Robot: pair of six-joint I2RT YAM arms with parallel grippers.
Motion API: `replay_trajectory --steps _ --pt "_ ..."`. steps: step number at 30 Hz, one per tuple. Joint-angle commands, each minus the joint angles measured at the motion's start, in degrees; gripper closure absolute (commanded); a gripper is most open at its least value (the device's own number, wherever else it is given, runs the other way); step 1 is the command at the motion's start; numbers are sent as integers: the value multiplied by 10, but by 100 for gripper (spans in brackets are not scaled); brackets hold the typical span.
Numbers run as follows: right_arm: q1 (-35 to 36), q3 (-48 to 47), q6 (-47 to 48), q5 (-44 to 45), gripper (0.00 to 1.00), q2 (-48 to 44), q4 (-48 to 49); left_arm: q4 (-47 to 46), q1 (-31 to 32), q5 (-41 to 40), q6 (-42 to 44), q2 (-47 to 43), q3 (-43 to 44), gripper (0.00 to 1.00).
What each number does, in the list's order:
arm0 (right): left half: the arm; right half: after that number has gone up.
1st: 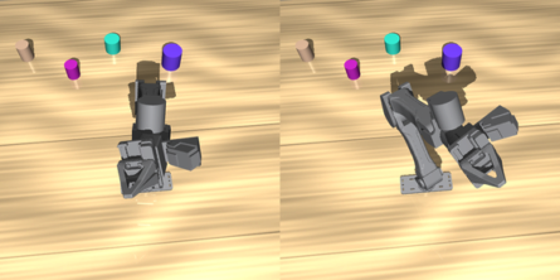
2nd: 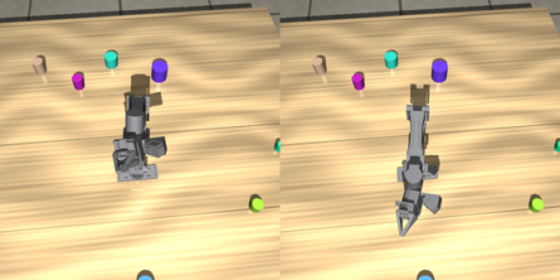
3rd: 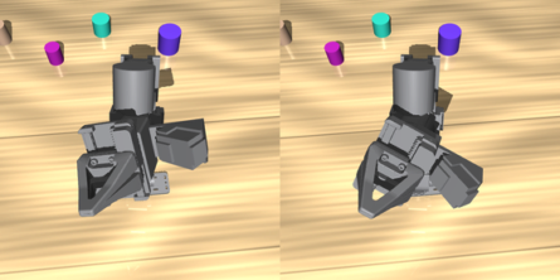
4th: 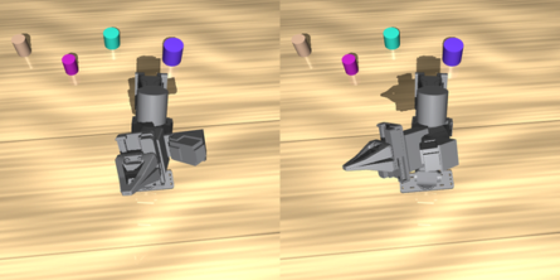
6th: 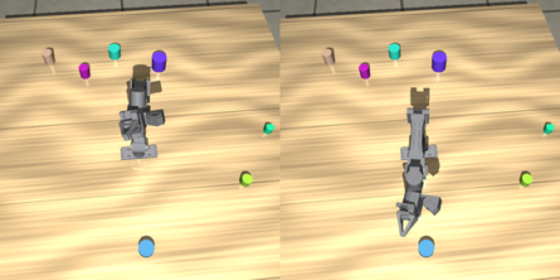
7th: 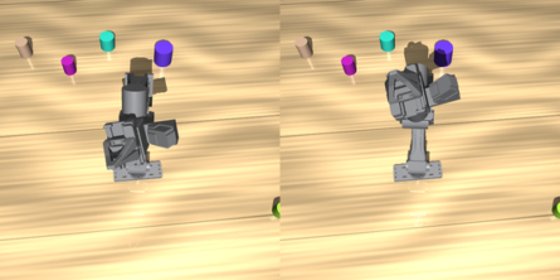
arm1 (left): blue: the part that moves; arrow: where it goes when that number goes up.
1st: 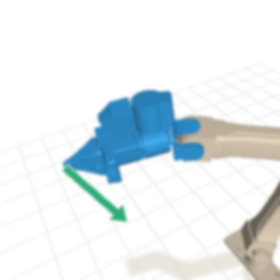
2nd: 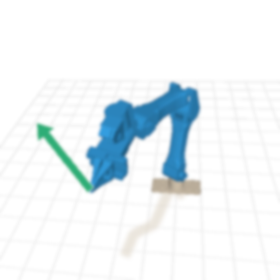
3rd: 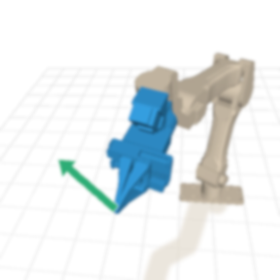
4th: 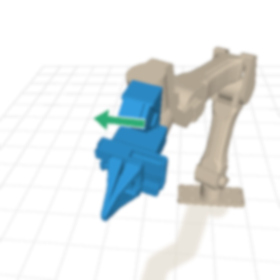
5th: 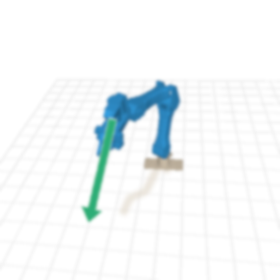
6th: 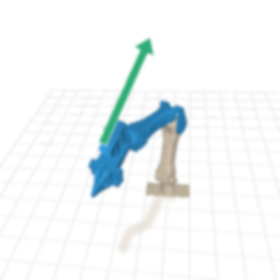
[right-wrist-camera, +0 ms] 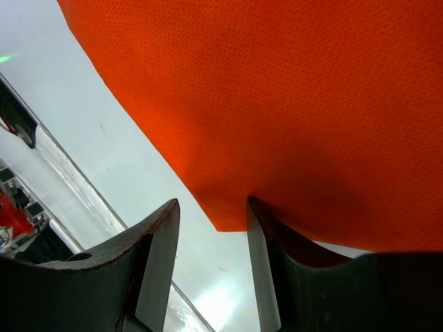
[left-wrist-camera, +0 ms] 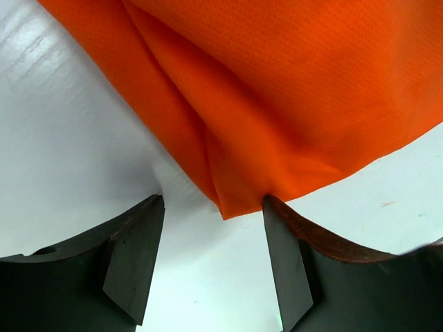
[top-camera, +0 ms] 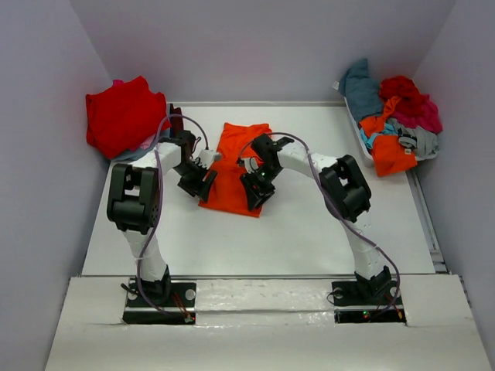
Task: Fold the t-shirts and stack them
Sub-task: Fold the tshirt
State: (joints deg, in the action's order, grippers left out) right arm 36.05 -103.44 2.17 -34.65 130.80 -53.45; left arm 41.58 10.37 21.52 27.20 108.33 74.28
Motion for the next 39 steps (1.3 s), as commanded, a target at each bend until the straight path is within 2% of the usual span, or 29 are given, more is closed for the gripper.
replay_trajectory --steps 1,15,19,27,34,39 --pt "4 35 15 56 50 -22 12 28 -2 32 14 10 13 30" --pt "-1 17 13 77 50 -29 2 108 -2 161 80 66 5 29" --pt "-1 21 15 83 50 -34 3 105 -2 159 80 74 7 30" --pt "-6 12 16 96 50 -41 -2 107 -2 167 79 79 16 45" --pt "-24 -18 9 122 44 -72 -34 107 -2 165 79 73 17 46" --pt "-48 2 4 117 43 -85 -46 105 -2 163 76 71 17 46"
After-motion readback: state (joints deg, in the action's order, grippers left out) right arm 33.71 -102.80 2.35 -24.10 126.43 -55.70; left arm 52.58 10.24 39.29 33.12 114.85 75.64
